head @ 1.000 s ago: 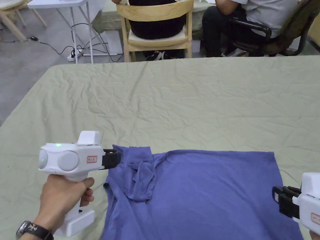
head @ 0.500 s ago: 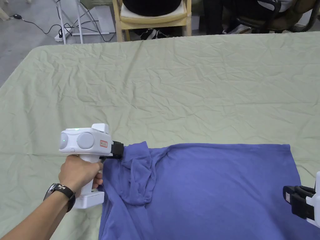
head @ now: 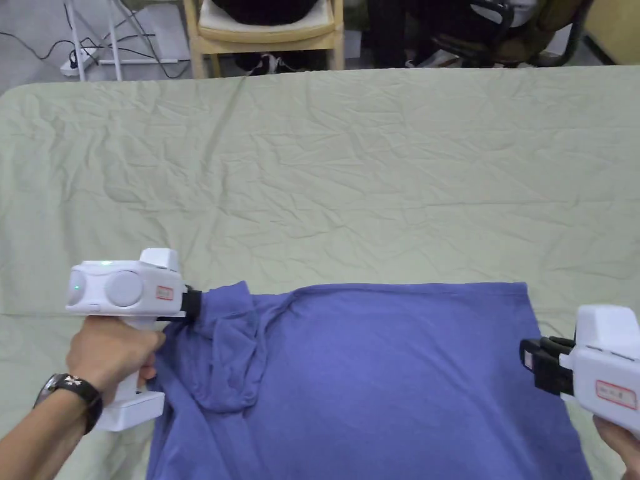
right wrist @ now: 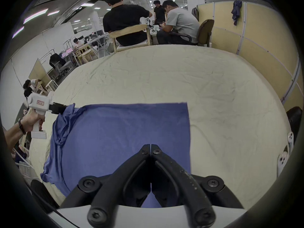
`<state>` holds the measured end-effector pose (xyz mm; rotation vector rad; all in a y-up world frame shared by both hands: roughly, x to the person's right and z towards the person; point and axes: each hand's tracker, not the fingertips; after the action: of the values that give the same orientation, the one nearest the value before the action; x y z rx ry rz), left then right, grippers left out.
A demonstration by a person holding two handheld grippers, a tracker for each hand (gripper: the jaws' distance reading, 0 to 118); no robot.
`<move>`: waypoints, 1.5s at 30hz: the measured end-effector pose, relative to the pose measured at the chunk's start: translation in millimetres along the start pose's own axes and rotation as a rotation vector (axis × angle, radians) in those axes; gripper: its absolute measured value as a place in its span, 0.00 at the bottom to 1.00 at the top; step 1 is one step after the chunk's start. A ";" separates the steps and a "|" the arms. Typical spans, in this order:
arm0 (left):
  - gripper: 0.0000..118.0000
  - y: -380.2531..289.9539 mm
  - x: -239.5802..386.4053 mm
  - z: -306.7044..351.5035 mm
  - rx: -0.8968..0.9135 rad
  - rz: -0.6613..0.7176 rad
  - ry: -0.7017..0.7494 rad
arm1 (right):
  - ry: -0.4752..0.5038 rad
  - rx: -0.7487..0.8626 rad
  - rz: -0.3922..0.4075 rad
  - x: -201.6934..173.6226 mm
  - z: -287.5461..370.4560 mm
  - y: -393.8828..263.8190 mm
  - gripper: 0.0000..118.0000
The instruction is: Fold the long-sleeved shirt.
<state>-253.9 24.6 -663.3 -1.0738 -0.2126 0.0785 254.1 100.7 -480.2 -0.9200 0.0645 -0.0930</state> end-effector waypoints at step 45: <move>0.09 -23.9 32.9 102.9 0.188 -0.046 0.027 | -0.073 -0.095 0.026 22.9 -30.4 83.2 0.05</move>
<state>-244.5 107.5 -590.7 -0.8820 -0.2012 0.0420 278.3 124.3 -565.2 -1.0163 0.0132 -0.0327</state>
